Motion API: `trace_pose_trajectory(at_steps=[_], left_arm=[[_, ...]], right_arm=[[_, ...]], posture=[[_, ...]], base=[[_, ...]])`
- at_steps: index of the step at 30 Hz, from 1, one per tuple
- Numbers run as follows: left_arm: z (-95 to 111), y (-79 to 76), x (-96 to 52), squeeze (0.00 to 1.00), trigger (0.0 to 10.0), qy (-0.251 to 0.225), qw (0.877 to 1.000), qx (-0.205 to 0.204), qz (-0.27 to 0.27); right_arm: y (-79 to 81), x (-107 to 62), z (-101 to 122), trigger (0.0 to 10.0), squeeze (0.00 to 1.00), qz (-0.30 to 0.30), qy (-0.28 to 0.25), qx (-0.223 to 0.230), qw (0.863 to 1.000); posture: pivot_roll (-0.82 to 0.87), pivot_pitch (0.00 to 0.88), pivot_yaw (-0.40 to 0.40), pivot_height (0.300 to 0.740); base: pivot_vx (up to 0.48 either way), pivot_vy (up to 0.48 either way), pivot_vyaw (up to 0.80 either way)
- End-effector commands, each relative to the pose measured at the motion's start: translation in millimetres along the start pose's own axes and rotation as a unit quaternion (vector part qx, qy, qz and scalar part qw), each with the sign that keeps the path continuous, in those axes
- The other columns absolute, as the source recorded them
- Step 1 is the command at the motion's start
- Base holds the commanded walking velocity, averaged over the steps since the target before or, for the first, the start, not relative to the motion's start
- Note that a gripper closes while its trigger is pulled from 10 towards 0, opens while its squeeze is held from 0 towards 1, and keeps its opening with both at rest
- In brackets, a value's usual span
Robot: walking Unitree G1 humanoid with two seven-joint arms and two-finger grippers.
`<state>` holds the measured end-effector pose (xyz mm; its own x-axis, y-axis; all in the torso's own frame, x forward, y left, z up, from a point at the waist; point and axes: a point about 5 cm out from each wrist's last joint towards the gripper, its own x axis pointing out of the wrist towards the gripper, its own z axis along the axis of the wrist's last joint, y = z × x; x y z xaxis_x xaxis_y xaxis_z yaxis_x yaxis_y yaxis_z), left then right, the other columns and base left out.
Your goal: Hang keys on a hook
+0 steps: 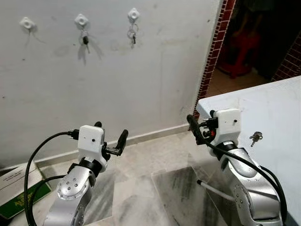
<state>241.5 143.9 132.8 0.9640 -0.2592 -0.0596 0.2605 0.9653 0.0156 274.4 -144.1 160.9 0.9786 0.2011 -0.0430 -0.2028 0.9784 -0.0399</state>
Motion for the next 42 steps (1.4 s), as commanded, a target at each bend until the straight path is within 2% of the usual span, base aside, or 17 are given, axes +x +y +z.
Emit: trace_pose_trajectory(at_steps=[1,8,11,21,42], left_arm=[[-1,1.0,1.7,0.00,10.0,0.002,1.000,0.003,-0.003],[-1,-1.4,0.1,0.00,10.0,-0.001,1.000,0.013,-0.019],[-3,-8.7,-3.4,0.00,10.0,0.002,0.999,0.007,-0.036],[-3,-11.2,-2.3,0.00,10.0,0.001,0.999,0.004,-0.046],[-6,-12.1,-2.3,0.00,10.0,0.007,0.999,0.008,-0.047]], right_arm=[[0.8,3.2,2,10.0,0.00,-0.002,0.002,-0.003,1.000],[2.4,5.5,2,10.0,0.00,0.001,0.003,-0.006,1.000],[3.4,5.7,1,10.0,0.00,0.001,0.006,-0.005,1.000],[6.4,5.6,-1,10.0,0.00,0.006,0.012,-0.005,1.000],[11.1,7.7,-4,10.0,0.00,0.014,0.017,-0.004,1.000]], posture=[[0.04,0.012,0.024,0.740],[0.04,0.018,0.024,0.740],[0.04,0.023,0.025,0.740],[0.03,0.029,0.024,0.740],[0.04,0.022,0.026,0.740]], base=[[0.000,0.000,-0.74],[0.000,0.000,-0.73],[0.000,0.000,-0.72],[0.000,0.000,-0.72],[0.000,-0.280,-0.69]])
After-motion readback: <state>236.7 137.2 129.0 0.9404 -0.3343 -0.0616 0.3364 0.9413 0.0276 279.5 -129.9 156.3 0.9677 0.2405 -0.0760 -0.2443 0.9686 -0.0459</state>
